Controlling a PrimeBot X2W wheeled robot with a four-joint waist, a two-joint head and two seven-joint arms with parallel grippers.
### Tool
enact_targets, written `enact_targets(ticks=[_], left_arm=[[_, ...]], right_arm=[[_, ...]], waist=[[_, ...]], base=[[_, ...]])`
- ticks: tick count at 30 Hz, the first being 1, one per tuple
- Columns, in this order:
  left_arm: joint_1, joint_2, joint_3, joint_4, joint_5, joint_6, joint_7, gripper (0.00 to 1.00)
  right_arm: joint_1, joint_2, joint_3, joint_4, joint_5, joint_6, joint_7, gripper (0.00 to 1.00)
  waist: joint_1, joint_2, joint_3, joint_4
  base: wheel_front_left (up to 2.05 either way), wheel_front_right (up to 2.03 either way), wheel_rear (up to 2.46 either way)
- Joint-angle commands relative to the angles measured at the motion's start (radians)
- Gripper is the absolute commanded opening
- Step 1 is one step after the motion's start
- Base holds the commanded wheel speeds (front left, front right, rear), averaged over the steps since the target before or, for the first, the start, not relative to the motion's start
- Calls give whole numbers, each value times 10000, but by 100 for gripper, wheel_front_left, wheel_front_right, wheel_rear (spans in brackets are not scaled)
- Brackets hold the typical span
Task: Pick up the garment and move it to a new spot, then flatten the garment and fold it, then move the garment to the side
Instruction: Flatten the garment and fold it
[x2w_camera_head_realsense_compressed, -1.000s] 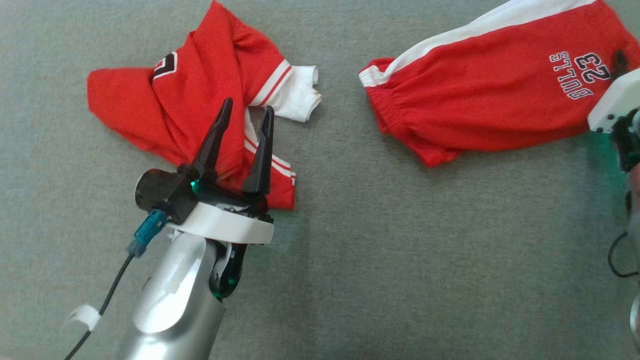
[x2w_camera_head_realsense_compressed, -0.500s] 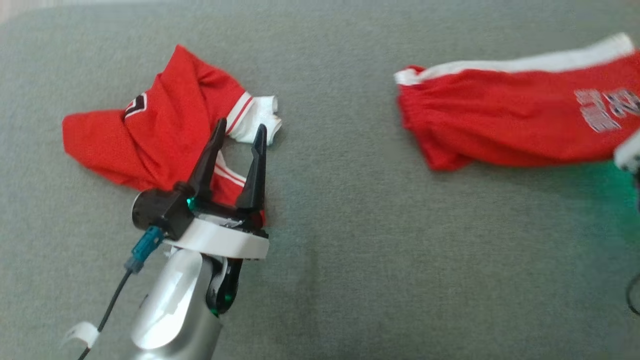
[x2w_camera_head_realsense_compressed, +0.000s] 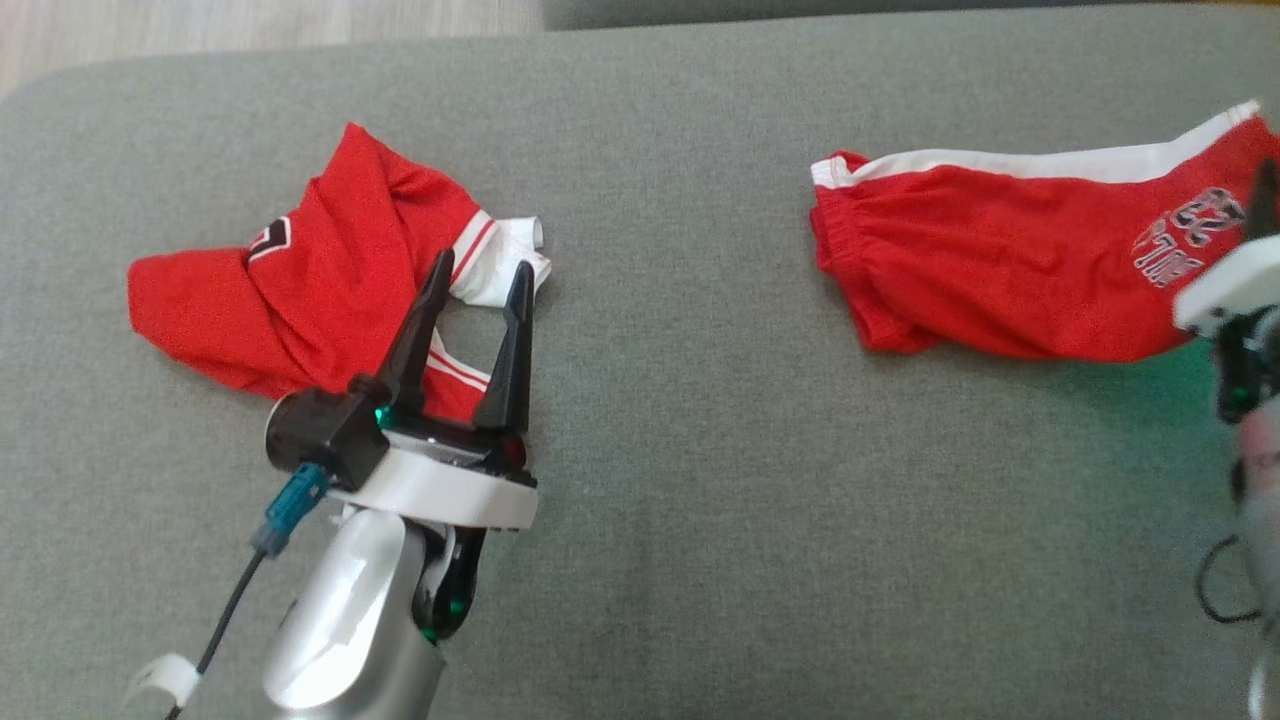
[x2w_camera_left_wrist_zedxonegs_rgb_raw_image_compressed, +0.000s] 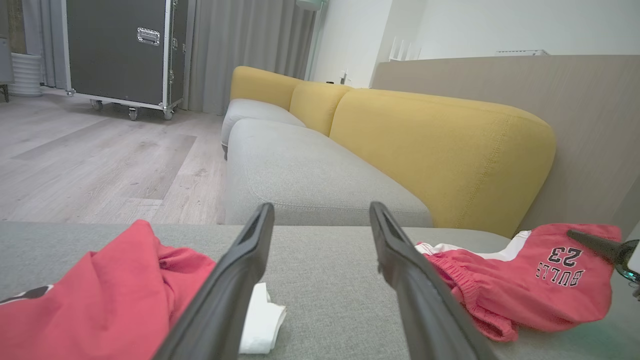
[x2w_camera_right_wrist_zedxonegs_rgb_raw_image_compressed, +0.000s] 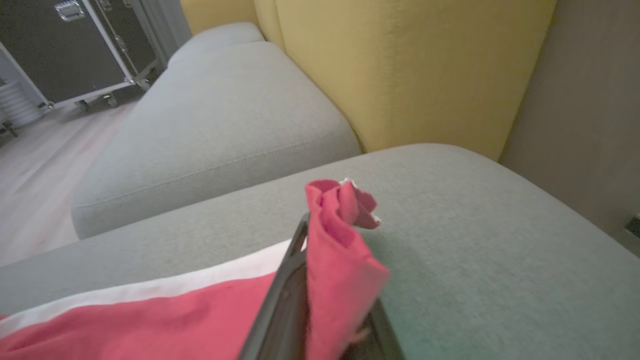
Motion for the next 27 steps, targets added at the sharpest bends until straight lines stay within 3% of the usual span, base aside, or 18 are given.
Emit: enact_targets(ticks=[1, 13, 27], left_arm=[[2, 109, 338, -278, 77, -37, -51, 100], [316, 109, 470, -242, -28, 9, -51, 100], [502, 167, 413, -188, -109, 94, -51, 100]], right_arm=[[-346, 136, 334, -409, 45, -9, -149, 0], [36, 1197, 2516, -1643, 1295, -9, -302, 0], [874, 1479, 5470, -1982, 2515, -9, -223, 0]], waist=[[1, -1, -138, 18], [1, -1, -701, 288], [1, -1, -933, 764]], base=[[0, 0, 0], [0, 0, 0], [0, 0, 0]])
